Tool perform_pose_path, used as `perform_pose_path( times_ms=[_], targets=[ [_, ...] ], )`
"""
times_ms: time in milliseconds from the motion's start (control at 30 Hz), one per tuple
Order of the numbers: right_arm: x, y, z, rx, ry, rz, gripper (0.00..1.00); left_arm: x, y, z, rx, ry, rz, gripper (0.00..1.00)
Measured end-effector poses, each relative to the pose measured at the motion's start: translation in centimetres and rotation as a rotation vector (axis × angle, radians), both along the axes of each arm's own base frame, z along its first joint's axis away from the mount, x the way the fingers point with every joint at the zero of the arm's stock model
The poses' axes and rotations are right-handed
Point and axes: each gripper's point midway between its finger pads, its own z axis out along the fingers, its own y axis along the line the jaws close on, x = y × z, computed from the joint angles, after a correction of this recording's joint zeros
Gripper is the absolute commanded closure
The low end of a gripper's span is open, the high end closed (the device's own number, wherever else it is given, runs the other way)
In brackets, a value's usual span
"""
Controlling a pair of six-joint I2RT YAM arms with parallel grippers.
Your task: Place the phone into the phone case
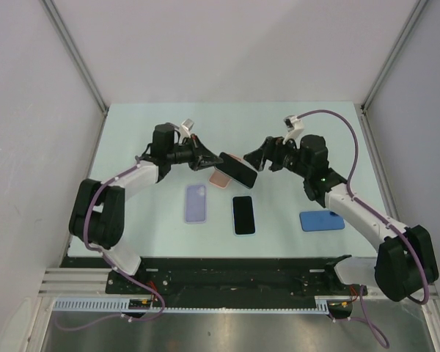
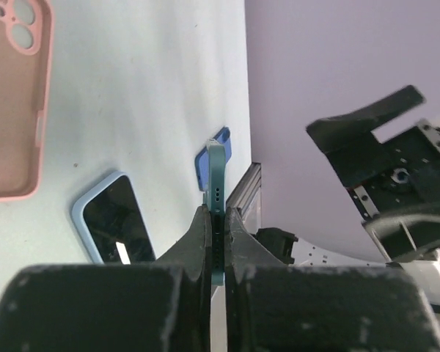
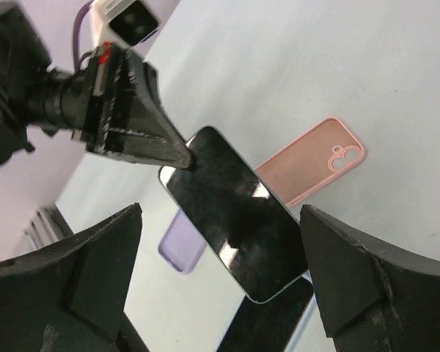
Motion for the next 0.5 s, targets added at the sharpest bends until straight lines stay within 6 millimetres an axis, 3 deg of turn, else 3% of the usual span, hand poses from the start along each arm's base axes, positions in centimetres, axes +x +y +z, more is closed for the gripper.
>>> perform_pose_path(
  times_ms=[100, 200, 333, 500],
  targets=[
    [0.7, -1.0, 0.3, 0.125, 0.085, -0.078, 0.12, 0.2, 0.2, 1.5, -0.034, -0.031, 0.042, 1.0],
    [0.6, -1.7, -1.4, 0.269, 0.209, -0.157, 0.14, 0.1, 0.7, 3.4, -0.085, -0.066, 0.103, 1.0],
    [-0.9, 0.0, -2.4, 0.368, 0.302, -0.17, 0.14, 0.0, 1.3, 5.6, -0.151, -0.104, 0.181, 1.0],
    [-1.5, 2.5, -0.2, 0.497, 0.288, -0.157, 0.18, -0.2, 2.2, 6.5, -0.229, -0.105, 0.264, 1.0]
  ],
)
